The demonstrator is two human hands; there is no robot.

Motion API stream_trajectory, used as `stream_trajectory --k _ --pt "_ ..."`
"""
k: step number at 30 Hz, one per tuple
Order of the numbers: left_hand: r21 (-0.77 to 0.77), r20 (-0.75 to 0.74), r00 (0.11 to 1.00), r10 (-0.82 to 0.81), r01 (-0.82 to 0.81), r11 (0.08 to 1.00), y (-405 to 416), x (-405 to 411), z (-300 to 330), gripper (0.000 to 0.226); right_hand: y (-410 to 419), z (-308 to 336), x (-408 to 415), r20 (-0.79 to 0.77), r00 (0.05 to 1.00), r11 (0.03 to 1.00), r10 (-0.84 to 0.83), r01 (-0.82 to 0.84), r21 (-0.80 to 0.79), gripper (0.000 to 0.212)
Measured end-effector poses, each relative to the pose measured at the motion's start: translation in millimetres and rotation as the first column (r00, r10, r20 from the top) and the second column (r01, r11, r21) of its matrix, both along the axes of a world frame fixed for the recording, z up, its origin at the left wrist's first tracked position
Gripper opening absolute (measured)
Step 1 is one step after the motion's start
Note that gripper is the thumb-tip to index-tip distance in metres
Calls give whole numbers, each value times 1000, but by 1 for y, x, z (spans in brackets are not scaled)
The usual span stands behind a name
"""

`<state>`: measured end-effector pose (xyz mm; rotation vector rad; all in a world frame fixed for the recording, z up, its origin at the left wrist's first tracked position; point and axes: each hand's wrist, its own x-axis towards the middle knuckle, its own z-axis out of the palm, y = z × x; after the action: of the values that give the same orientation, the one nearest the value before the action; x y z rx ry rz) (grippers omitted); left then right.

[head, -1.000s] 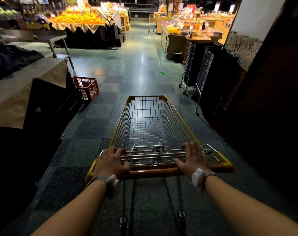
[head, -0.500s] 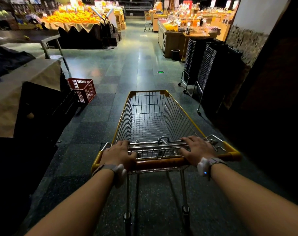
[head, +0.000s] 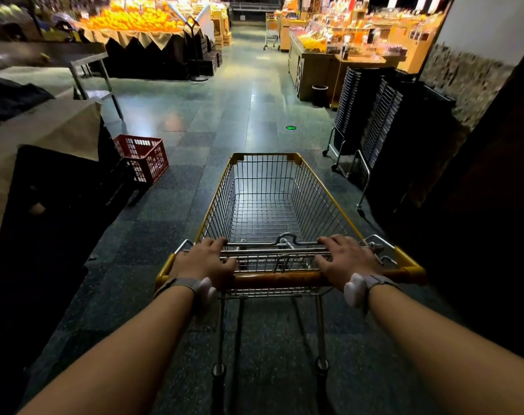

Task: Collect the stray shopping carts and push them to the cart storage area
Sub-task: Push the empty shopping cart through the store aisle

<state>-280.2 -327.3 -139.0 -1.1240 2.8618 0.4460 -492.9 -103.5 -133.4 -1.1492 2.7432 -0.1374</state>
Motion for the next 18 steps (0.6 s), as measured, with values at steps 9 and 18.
stream_trajectory --k 9,18 --pt "-4 9 1000 15 -15 1000 -74 -93 -1 61 -77 2 -97 18 1000 1000 18 -18 -1 58" --pt "8 -42 999 31 -30 1000 -164 -189 2 56 -171 2 -196 25 999 999 37 -37 -33 57"
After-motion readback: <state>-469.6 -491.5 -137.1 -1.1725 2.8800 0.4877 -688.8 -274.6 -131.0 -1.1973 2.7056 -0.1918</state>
